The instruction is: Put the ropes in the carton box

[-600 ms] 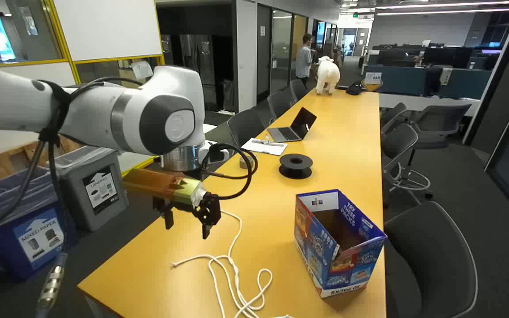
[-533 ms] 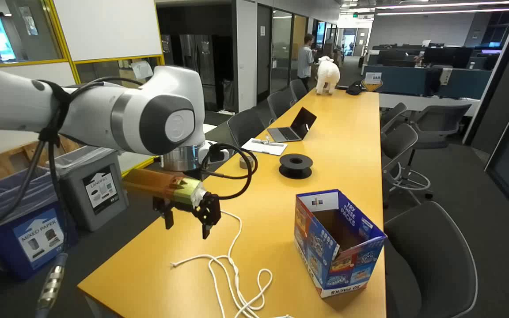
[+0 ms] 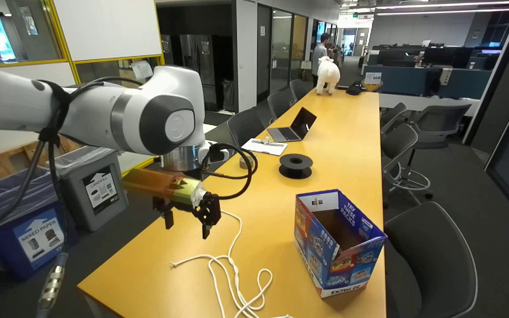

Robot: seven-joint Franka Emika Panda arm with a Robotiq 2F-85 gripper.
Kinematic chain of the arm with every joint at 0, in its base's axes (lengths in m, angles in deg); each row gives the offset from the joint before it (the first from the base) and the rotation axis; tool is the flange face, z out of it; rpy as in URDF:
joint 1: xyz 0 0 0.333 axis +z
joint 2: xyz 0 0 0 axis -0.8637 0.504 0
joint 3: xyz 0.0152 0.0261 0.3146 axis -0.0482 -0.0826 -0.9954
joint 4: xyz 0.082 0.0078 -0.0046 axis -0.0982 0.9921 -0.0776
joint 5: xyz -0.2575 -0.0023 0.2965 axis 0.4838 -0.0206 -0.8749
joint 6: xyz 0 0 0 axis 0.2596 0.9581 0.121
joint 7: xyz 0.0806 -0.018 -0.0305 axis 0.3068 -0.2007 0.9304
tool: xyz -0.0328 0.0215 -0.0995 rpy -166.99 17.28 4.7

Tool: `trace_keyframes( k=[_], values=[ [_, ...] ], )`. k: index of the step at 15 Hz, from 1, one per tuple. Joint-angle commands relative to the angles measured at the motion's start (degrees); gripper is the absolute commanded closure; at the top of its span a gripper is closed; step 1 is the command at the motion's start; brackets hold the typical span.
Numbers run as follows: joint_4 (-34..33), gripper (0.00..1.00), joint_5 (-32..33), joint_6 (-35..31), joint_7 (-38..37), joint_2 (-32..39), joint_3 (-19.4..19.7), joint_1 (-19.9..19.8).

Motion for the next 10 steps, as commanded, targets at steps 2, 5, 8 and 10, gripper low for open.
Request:
trace_keyframes(
  k=[2, 5, 8, 10],
  values=[
    [2.38, 0.0, 1.17, -4.03, 2.61, 0.86, -0.37, 0.99],
    [7.26, 0.0, 2.69, -15.33, 7.91, 4.48, -0.43, 2.85],
    [10.37, 0.0, 1.89, -28.95, 14.18, 11.99, 1.08, 4.77],
    [10.69, 0.0, 0.73, -36.97, 18.57, 19.09, 2.4, 5.54]
  ],
)
